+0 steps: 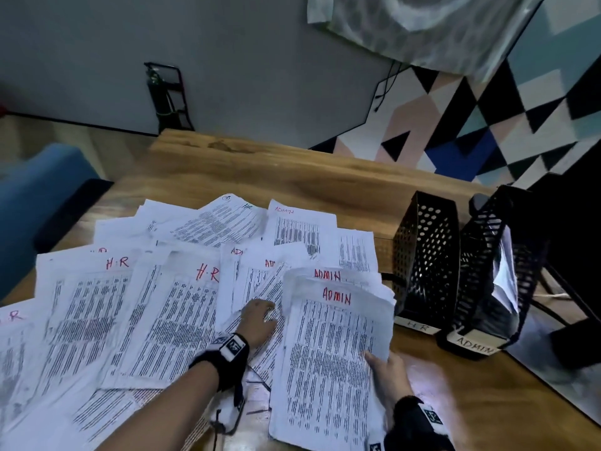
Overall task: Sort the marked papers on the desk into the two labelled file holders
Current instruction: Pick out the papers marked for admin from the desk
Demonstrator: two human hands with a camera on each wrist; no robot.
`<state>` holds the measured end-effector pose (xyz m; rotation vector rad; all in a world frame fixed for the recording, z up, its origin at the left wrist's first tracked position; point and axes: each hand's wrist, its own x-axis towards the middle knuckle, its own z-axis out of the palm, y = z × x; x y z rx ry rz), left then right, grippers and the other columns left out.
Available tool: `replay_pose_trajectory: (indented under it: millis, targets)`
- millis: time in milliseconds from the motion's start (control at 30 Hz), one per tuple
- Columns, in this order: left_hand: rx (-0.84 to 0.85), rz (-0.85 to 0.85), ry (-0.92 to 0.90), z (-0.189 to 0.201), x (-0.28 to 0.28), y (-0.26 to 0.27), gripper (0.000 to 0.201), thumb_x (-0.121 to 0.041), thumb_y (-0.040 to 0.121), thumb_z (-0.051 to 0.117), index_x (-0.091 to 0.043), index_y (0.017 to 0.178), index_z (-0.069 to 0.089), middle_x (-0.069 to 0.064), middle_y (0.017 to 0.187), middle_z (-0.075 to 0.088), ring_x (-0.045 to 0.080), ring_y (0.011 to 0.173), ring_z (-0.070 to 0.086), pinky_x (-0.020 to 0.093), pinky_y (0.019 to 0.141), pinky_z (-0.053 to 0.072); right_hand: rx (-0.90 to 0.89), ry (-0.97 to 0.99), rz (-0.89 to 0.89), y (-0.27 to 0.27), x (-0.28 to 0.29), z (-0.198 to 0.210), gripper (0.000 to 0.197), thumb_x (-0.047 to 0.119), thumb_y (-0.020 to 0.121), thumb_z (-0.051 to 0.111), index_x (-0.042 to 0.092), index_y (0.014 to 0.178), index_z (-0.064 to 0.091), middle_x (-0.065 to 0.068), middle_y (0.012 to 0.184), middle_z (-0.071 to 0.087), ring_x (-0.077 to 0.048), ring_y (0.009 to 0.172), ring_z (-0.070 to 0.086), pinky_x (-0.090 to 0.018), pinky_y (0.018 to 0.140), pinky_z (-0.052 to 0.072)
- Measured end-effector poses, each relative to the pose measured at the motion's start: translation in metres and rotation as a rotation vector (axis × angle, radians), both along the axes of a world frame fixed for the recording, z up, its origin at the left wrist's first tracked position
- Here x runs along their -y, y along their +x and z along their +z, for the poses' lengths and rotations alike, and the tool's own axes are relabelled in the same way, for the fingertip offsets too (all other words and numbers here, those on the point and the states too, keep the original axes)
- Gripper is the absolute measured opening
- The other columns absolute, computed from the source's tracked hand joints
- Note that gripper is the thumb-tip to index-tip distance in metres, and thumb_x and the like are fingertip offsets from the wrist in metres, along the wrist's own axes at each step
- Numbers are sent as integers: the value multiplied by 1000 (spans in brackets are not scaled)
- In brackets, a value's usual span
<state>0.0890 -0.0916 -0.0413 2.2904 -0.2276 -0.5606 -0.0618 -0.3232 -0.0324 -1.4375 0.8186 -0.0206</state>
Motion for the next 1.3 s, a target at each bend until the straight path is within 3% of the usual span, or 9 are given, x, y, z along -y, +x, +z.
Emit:
replay_pose_trajectory:
  millis: [167, 300, 433, 633, 833, 967, 1100, 1200, 1300]
  targets:
    - [-264, -66, -99, 3, 27, -10, 54, -25, 92, 51, -5, 139, 31, 14, 140, 44, 31, 127, 45, 35, 103, 38, -40, -171, -109, 1, 4, -18, 38, -1, 88, 51, 14, 123, 52, -11, 109, 65, -27, 97, 61, -41, 88, 50]
    - [-73, -185, 114, 0, 43, -23, 23, -29, 90, 51, -9, 96, 61, 10, 97, 60, 28, 98, 57, 38, 90, 49, -96, -339, -141, 0, 1, -26, 33, -3, 85, 55, 19, 110, 56, -11, 107, 65, -32, 102, 61, -47, 95, 49]
    - [88, 106, 346, 3, 26, -3, 51, -25, 91, 50, -14, 138, 35, 17, 148, 28, 34, 133, 29, 44, 109, 31, -160, -457, -211, -3, -3, -19, 30, -3, 84, 58, 5, 112, 58, -17, 106, 65, -30, 95, 60, -40, 88, 50]
    - [37, 20, 261, 5, 17, 15, 34, -4, 89, 46, -5, 123, 49, 17, 126, 56, 32, 113, 54, 36, 92, 45, -133, -351, -131, -7, -15, -21, 23, 4, 84, 60, 10, 106, 57, -12, 101, 68, -29, 90, 64, -40, 84, 53]
    - [72, 96, 359, 3, 15, 7, 56, -9, 88, 49, -8, 140, 28, 18, 145, 30, 36, 130, 33, 43, 105, 36, -169, -278, 6, 0, -13, -42, 28, 9, 78, 65, 19, 103, 60, -5, 105, 69, -24, 95, 65, -44, 92, 52]
    - [75, -24, 173, 9, 18, -6, 26, -5, 94, 40, -1, 118, 48, 20, 111, 64, 30, 95, 62, 31, 74, 46, -162, -216, 6, 6, -19, -35, 31, 8, 76, 67, 17, 103, 57, -9, 103, 69, -26, 95, 65, -48, 91, 52]
    - [96, -82, -70, 16, 19, -41, 32, -9, 99, 29, -17, 127, 44, -4, 73, 58, 7, 57, 51, 14, 53, 37, -133, -118, -46, 8, -28, -16, 29, -9, 78, 62, -6, 104, 52, -21, 101, 64, -32, 95, 60, -49, 94, 47]
    - [96, -31, -316, 23, 7, -54, 35, -7, 99, 32, -23, 126, 48, -2, 101, 62, 10, 83, 58, 14, 76, 42, -42, -46, -56, 1, -25, -4, 33, -6, 80, 62, -6, 113, 57, -18, 104, 67, -31, 96, 63, -47, 96, 48]
    - [96, 103, -491, 39, -9, -51, 30, -6, 96, 40, -11, 121, 56, 0, 103, 64, 13, 92, 61, 1, 68, 44, 73, -13, -6, -4, -18, 21, 23, 8, 84, 63, 4, 106, 61, -13, 105, 69, -27, 101, 65, -44, 97, 47]
